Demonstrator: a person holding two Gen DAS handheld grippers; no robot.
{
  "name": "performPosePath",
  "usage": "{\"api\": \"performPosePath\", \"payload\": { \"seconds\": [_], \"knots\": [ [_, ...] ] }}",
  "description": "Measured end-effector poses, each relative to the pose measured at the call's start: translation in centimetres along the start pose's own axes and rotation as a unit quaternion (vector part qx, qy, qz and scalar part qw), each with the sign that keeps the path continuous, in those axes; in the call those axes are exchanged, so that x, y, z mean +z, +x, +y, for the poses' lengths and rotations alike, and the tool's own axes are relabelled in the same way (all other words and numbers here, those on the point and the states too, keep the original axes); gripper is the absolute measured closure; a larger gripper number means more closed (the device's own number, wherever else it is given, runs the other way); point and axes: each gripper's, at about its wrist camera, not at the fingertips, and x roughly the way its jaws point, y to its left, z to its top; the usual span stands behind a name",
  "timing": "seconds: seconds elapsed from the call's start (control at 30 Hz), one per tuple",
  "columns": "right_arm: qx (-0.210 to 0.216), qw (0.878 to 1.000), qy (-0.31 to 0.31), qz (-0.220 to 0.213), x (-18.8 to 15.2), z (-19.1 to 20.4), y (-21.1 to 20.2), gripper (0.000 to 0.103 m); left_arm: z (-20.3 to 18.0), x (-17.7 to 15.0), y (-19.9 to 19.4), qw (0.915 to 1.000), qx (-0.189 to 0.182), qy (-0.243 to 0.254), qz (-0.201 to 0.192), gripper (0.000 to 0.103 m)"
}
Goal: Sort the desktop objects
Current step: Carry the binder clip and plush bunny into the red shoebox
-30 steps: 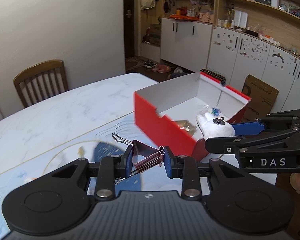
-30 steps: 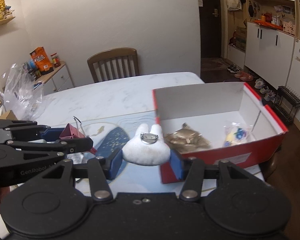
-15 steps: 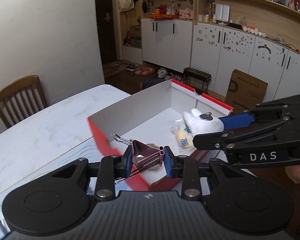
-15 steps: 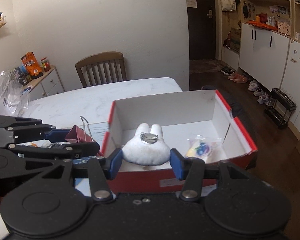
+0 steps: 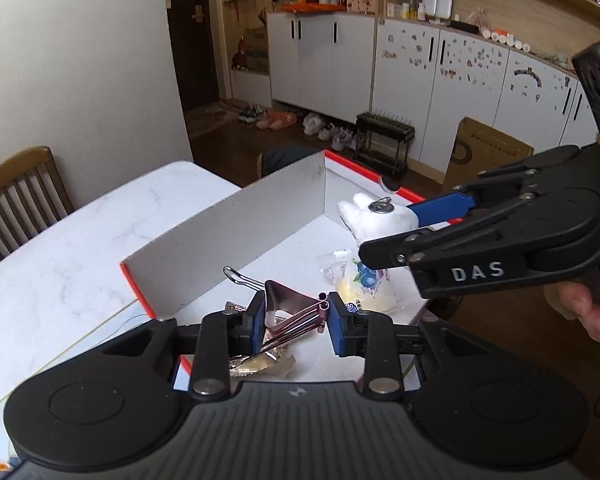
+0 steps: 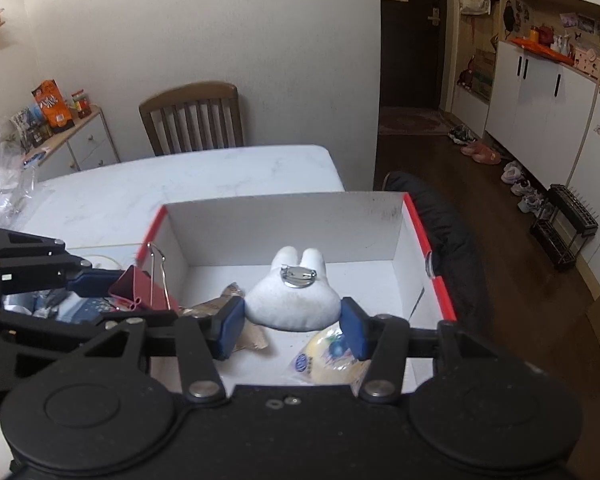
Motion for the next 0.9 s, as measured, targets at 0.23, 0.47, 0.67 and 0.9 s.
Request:
{"api": "performPosePath", "payload": {
  "seconds": [0.23, 0.47, 0.67, 0.9],
  "knots": [
    [0.003, 0.999, -0.007, 0.045, 0.9, -1.3, 4.3, 0.052, 0.5, 1.1, 4.0, 0.9984, -0.013, 0.0, 0.055, 0.073],
    [0.002, 0.996, -0.031, 0.085, 1.5, -1.8, 8.5, 0.052, 0.5, 1.6, 7.7, 0.9944, -0.017, 0.014, 0.103, 0.073],
    [0.017, 0.992, -0.027, 0.122, 1.8, -2.4, 11.3, 0.052, 0.8, 1.3, 9.6, 0.991, -0.034, 0.004, 0.129, 0.073],
    [0.026, 0.986, -0.026, 0.163, 2.2, -2.1, 13.5, 0.052, 0.3, 0.9, 10.7, 0.9881, -0.043, 0.013, 0.147, 0.074]
  ]
}}
